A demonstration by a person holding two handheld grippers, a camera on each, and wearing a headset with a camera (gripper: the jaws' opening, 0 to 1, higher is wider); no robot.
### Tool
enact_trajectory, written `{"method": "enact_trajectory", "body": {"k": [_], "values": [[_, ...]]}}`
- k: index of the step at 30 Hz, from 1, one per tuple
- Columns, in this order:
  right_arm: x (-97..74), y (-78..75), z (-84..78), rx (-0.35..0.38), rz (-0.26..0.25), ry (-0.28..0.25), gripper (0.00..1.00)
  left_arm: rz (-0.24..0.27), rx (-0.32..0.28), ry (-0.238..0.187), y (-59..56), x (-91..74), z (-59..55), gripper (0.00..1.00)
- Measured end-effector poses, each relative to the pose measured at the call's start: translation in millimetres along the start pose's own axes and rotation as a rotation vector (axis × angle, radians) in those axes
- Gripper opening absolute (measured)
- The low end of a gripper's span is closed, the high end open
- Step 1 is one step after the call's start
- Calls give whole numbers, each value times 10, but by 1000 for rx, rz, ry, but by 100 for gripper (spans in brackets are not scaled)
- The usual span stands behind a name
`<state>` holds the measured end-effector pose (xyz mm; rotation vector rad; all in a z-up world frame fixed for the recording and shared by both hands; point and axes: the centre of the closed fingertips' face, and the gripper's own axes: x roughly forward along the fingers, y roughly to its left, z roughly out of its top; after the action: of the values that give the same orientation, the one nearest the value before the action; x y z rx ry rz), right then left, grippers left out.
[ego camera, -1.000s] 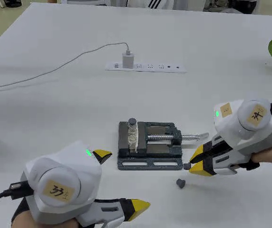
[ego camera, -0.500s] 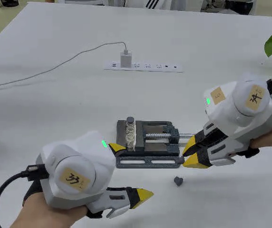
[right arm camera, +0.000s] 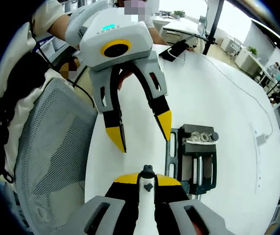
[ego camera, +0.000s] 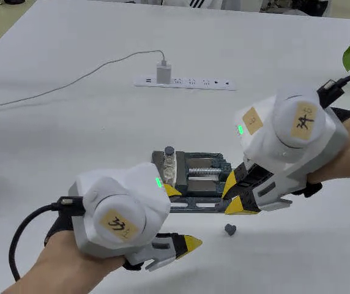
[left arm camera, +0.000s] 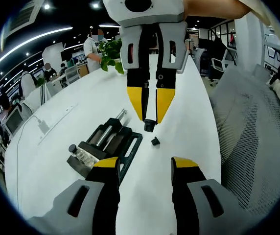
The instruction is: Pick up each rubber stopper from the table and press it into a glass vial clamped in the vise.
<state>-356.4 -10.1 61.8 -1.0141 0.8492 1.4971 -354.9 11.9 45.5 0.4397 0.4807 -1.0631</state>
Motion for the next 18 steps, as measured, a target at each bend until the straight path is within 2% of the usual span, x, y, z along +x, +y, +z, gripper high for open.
{"method": "enact_trajectory", "body": {"k": [11,18], "values": [[62,73,35,11,49,28,6,-61,11,-9,-75,71,113,20],[91,109,52,13,65,32,6,-84,37,-3,-114,90,134,15]]}}
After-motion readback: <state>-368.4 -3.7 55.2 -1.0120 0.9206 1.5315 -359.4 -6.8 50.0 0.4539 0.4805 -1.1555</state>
